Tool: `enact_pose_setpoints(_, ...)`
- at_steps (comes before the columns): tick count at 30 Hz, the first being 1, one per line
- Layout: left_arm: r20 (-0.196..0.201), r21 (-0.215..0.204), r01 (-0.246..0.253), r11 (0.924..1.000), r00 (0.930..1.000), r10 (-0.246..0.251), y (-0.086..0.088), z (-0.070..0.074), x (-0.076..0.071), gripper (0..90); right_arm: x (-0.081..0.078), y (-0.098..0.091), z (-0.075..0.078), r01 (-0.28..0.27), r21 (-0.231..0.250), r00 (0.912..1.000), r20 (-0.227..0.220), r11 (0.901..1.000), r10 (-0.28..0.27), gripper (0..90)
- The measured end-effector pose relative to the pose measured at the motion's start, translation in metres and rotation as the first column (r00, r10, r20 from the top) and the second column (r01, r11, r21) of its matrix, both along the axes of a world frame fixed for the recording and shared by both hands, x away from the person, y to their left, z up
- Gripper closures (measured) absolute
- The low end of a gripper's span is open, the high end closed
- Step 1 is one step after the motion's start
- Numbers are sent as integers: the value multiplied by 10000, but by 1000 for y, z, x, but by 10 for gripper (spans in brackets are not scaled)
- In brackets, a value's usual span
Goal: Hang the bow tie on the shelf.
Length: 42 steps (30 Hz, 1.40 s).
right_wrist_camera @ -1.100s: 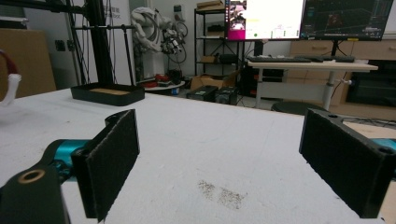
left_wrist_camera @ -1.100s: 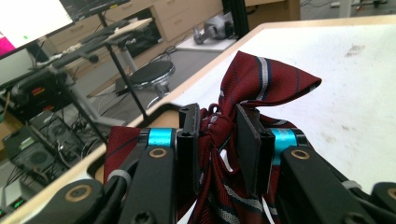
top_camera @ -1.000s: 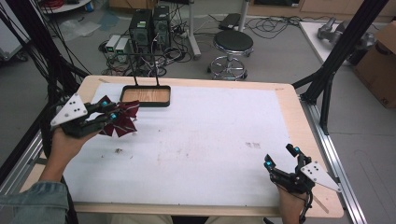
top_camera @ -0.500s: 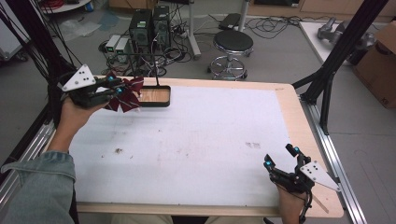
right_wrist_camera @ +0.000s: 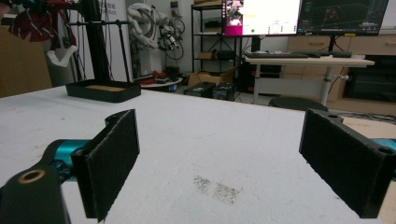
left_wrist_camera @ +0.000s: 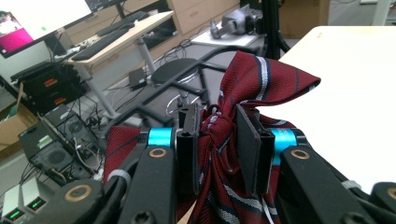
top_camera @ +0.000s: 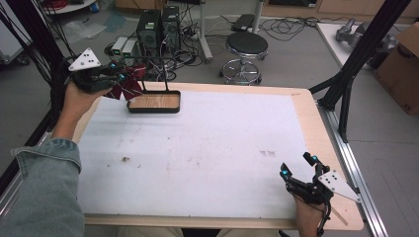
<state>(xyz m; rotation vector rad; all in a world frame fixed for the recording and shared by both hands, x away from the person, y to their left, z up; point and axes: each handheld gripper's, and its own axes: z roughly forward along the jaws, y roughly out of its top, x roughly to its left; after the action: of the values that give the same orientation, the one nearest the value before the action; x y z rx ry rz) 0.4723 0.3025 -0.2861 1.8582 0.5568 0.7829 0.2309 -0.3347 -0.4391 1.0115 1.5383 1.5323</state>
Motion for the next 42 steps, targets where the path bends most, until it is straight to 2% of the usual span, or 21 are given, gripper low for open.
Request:
enact_pose_setpoints(3, -40, 88, -219, 9997, 9998, 219, 3, 3, 8, 707, 0, -1, 0, 10, -17, 10000, 5, 10000, -10, 111)
enact_pose_setpoints(8, -132, 588, -574, 9966, 9982, 583, 6, 9, 18, 706, 0, -2, -1, 3, 38, 10000, -10, 10000, -3, 111)
enact_pose_setpoints(12, -224, 603, -843, 9946, 9961, 858, 13, 10, 24, 706, 0, -4, -1, -6, -2, 10000, 10, 10000, 6, 111)
enact_pose_setpoints(13, -274, 769, -1011, 9919, 9943, 1035, 16, 9, 25, 706, 0, -4, -1, 3, 29, 10000, 2, 10000, -3, 111)
enact_pose_setpoints(18, -411, 785, -1442, 9864, 9882, 1477, 24, 5, 28, 706, -1, -4, -1, -1, 66, 10000, -25, 10000, 1, 111)
enact_pose_setpoints(21, -457, 866, -1483, 9851, 9872, 1526, 25, 3, 29, 706, 0, -4, -1, -15, 52, 10000, -57, 10000, 16, 111)
enact_pose_setpoints(24, -534, 1080, -1689, 9797, 9831, 1754, 25, 1, 31, 706, -1, -3, -1, -23, 72, 10000, -77, 10000, 24, 111)
enact_pose_setpoints(26, -547, 1034, -1744, 9792, 9820, 1806, 25, -1, 32, 706, -1, -4, -1, -4, 47, 10000, -61, 10000, 4, 111)
enact_pose_setpoints(35, -695, 1504, -1973, 9687, 9754, 2094, 28, -11, 33, 705, -1, -4, -1, -24, 48, 10000, -44, 10000, 24, 111)
enact_pose_setpoints(37, -766, 1506, -2012, 9679, 9737, 2144, 28, -14, 34, 704, -1, -4, -1, -18, 42, 10000, -56, 10000, 19, 111)
enact_pose_setpoints(42, -880, 1820, -2239, 9575, 9661, 2426, 22, -25, 39, 704, 0, -3, -1, -34, 40, 9999, -99, 10000, 34, 111)
